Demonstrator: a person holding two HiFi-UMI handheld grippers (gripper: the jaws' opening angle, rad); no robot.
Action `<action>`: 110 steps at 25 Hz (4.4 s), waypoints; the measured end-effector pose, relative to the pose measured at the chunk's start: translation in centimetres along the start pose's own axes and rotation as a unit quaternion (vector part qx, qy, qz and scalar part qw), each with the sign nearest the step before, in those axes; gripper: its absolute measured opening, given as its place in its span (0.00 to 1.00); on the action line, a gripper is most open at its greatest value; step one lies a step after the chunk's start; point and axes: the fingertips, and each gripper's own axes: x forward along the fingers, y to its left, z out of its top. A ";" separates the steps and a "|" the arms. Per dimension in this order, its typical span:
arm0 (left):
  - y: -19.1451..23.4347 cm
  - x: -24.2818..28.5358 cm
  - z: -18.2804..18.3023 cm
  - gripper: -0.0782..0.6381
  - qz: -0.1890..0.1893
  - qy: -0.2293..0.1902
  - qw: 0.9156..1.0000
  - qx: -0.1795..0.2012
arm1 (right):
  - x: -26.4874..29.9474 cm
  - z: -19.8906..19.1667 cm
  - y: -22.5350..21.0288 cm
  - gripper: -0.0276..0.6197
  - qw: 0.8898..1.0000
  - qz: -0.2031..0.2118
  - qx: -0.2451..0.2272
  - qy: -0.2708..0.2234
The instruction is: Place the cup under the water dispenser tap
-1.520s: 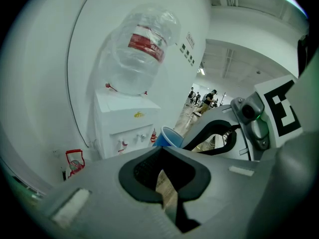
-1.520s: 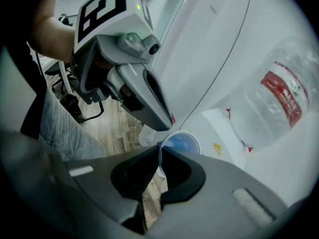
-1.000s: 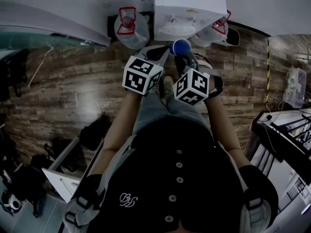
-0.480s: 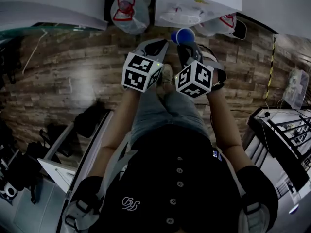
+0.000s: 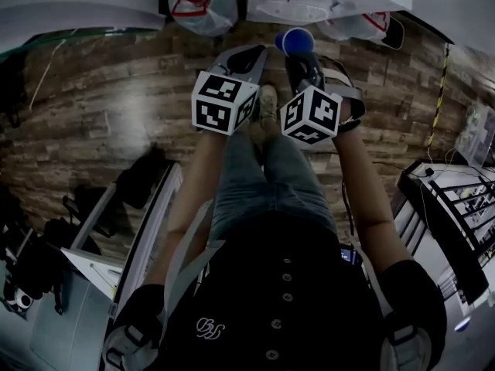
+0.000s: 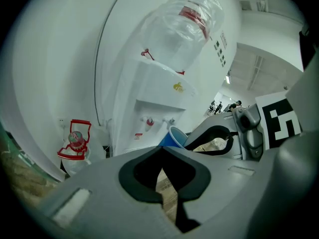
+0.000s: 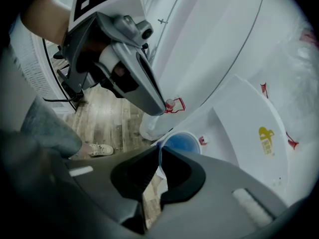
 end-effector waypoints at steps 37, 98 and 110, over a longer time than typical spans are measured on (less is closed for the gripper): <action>5.2 9.1 -4.9 0.10 -0.021 0.002 1.000 0.006 | 14.1 -3.8 -1.6 0.08 0.999 -0.025 0.000 0.030; 3.8 6.8 -3.4 0.11 -0.040 0.028 0.998 0.026 | 12.9 -3.2 -2.1 0.37 0.998 -0.041 0.038 -0.005; 0.7 3.3 0.4 0.10 -0.047 0.023 0.997 0.060 | 5.6 -1.8 -1.9 0.36 0.993 -0.049 0.100 -0.037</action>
